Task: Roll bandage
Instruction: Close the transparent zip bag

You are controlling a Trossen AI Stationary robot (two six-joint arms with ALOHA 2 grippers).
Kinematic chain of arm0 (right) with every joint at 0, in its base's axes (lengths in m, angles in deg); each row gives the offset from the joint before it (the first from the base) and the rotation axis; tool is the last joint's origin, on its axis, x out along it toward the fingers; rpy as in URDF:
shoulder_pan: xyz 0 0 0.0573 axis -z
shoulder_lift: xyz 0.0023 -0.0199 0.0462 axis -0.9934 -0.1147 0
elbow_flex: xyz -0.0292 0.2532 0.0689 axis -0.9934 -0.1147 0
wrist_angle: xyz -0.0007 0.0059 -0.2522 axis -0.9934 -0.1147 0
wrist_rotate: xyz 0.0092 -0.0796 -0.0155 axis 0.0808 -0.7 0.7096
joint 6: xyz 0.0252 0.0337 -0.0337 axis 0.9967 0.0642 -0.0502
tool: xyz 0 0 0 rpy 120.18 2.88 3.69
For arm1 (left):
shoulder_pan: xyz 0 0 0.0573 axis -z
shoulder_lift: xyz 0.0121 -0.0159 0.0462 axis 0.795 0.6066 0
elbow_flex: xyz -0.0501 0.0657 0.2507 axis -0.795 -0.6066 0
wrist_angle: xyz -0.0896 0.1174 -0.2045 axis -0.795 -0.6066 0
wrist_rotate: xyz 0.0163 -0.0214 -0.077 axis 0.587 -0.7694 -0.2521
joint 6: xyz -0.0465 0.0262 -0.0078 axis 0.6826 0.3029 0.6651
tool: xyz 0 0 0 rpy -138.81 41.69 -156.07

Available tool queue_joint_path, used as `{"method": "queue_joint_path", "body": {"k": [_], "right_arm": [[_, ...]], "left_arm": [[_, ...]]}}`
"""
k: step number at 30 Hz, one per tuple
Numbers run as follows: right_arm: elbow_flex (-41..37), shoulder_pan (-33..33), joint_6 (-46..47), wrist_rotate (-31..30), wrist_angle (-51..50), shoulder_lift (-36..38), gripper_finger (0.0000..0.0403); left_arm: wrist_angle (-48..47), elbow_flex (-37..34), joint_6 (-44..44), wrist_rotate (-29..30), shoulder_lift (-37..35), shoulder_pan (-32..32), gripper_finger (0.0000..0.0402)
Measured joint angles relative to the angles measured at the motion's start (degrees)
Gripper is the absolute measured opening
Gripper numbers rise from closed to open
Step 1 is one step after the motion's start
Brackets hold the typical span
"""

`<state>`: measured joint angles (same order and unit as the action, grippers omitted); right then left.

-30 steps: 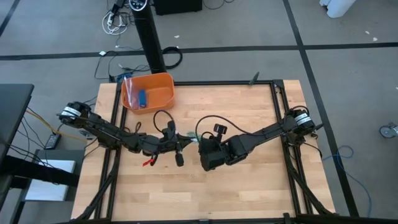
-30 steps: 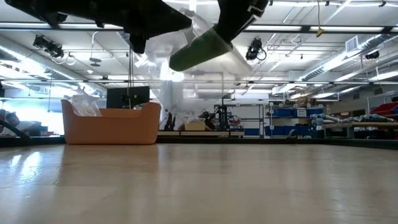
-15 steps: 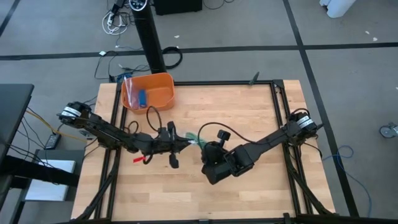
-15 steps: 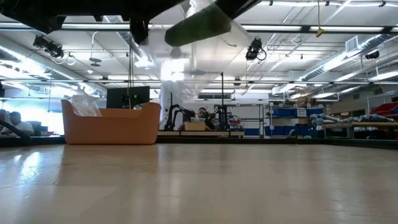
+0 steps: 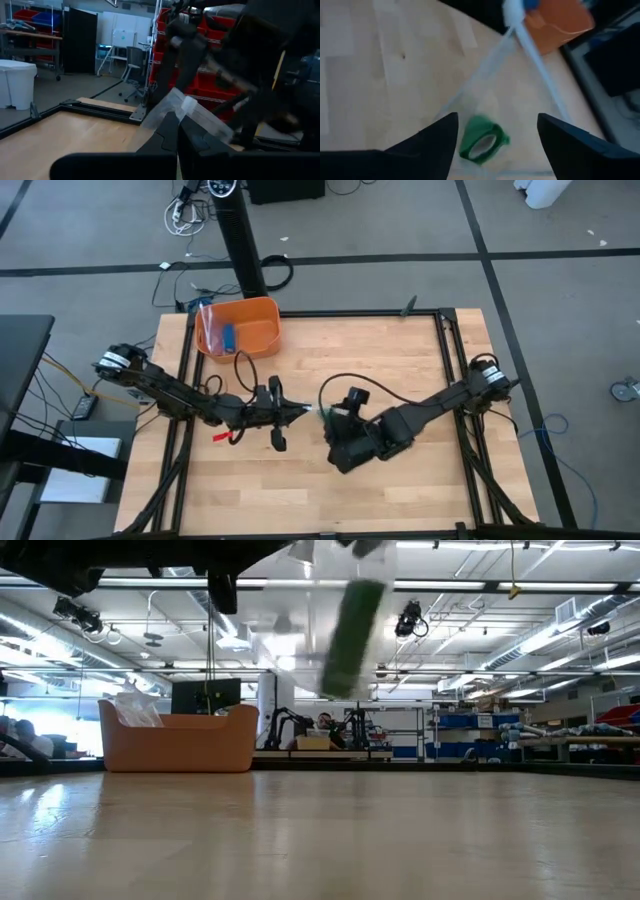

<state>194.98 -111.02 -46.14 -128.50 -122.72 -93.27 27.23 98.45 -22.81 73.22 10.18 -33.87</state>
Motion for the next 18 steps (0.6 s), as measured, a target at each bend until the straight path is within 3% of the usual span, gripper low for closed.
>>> {"method": "queue_joint_path", "body": {"k": [6,13,18], "right_arm": [[-0.2,-7.2,9.9,-6.6,-15.1,1.3,0.0257],[-3.5,-12.3,19.5,-18.4,-13.1,3.3,0.0226],[-9.6,-12.9,18.5,-21.1,-2.1,3.1,0.0224]], "left_arm": [[14.5,-6.7,1.9,0.9,-0.2,0.0,0.0],[23.8,-11.0,2.4,0.5,-0.2,-0.1,0.0],[23.8,-10.2,2.1,-0.6,-0.1,0.0,0.0]]}}
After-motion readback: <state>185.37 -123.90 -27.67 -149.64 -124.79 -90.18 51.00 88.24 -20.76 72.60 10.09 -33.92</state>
